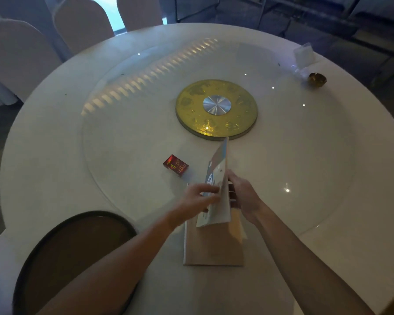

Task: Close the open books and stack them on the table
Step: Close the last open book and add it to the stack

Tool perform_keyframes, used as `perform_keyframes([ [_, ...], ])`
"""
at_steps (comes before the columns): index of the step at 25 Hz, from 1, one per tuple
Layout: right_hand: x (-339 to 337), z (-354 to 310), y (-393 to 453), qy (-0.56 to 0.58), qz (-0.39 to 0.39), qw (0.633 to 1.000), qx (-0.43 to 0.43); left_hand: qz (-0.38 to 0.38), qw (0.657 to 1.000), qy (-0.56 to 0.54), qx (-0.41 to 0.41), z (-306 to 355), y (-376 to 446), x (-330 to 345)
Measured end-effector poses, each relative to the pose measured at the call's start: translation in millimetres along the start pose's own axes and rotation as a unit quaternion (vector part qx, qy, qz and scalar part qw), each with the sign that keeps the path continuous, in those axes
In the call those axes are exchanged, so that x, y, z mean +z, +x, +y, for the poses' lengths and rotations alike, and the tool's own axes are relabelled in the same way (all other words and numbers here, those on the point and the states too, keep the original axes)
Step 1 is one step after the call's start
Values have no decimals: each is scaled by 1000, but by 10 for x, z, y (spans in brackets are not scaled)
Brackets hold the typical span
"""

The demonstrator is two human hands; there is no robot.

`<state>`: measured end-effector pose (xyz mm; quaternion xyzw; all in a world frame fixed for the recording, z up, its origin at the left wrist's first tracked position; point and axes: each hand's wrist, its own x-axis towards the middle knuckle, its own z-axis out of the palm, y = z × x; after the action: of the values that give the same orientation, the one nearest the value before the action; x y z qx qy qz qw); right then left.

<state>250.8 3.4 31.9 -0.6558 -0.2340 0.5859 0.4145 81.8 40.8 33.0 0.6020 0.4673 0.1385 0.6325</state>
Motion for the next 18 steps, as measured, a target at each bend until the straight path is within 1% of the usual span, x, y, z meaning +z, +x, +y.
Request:
perform_keyframes([
  [1, -25, 48, -15, -21, 8, 1000, -5, -33, 999, -6, -11, -67, -41, 57],
  [3, -98, 166, -22, -56, 28, 998, -1, -71, 997, 12, -22, -195, -118, 126],
  [6, -168, 308, -72, -82, 53, 995, 21, -75, 997, 19, -23, -356, -180, 181],
  [8, -217, 385, -126, -68, 65, 995, 44, -28, 998, 22, -42, -496, -186, 164],
  [11, -312, 491, -205, -10, 56, 996, 74, 106, 989, 24, -101, -753, -177, 71],
  [12, -344, 515, -230, 9, 44, 996, 75, 132, 983, 13, -128, -835, -184, 40],
  [14, -391, 549, -301, 44, 9, 997, 65, 144, 973, -24, -177, -962, -202, -7],
  [16, -440, 610, -366, 63, -21, 996, 57, 123, 967, -55, -218, -1041, -229, -8],
  [18, -467, 726, -393, 38, -33, 996, 68, 103, 964, -67, -235, -1096, -279, 55],
])
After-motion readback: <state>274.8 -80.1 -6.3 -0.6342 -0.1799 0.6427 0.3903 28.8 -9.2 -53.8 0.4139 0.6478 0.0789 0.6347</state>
